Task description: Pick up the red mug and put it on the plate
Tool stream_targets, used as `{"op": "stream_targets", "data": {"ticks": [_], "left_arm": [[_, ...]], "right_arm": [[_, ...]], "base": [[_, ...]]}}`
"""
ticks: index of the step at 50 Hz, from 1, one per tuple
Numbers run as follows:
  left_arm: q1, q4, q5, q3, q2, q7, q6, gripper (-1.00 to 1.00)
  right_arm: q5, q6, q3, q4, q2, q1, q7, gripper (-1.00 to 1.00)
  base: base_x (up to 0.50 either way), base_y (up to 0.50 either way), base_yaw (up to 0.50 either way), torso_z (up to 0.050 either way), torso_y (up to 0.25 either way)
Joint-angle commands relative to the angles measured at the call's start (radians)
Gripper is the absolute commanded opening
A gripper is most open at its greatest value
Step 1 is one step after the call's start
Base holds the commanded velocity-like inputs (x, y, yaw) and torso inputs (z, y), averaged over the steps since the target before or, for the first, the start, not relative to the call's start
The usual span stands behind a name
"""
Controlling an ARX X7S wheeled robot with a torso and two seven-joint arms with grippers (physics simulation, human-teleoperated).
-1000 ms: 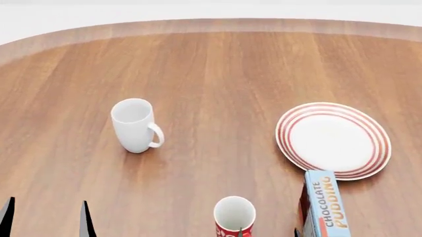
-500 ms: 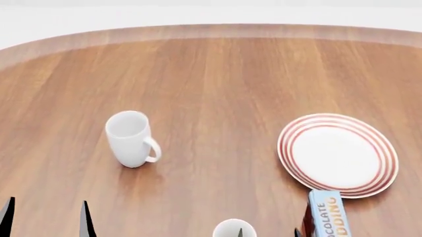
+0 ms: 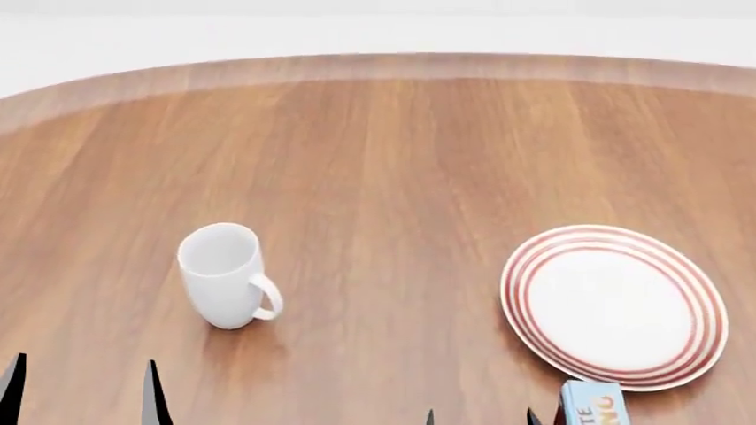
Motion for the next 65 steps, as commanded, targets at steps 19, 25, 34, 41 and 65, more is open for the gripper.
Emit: {"op": "stream_targets", "data": {"ticks": [19,25,34,41,65], "left_arm": [[-0.002,0.000,-0.002,0.011,-0.006,-0.011,0.000,1.00],[-0.003,0.000,-0.002,0.013,-0.008,-0.013,-0.001,1.00],[-0.004,-0.001,-0.002,0.016,-0.010,-0.017,0.002,1.00],[-0.004,-0.001,-0.001,0.018,-0.011,-0.020,0.002,1.00],[-0.007,-0.004,-0.007,0.028,-0.016,-0.025,0.008,1.00]], "right_arm": [[0.006,-0.005,-0.012,0.007,0.008,0.006,0.007,1.00],[0.008,-0.009,-0.014,0.013,0.008,0.008,0.007,1.00],[0.011,-0.006,-0.017,0.007,0.012,0.007,0.012,1.00],[0.014,-0.006,-0.019,0.005,0.014,0.007,0.014,1.00],[-0.004,0.008,-0.038,-0.010,0.025,0.000,0.035,1.00]], "base": [[0.15,0.00,0.00,0.000,0.000],[0.15,0.00,0.00,0.000,0.000],[0.15,0.00,0.00,0.000,0.002],[0.15,0.00,0.00,0.000,0.000],[0.06,0.00,0.00,0.000,0.000]]}}
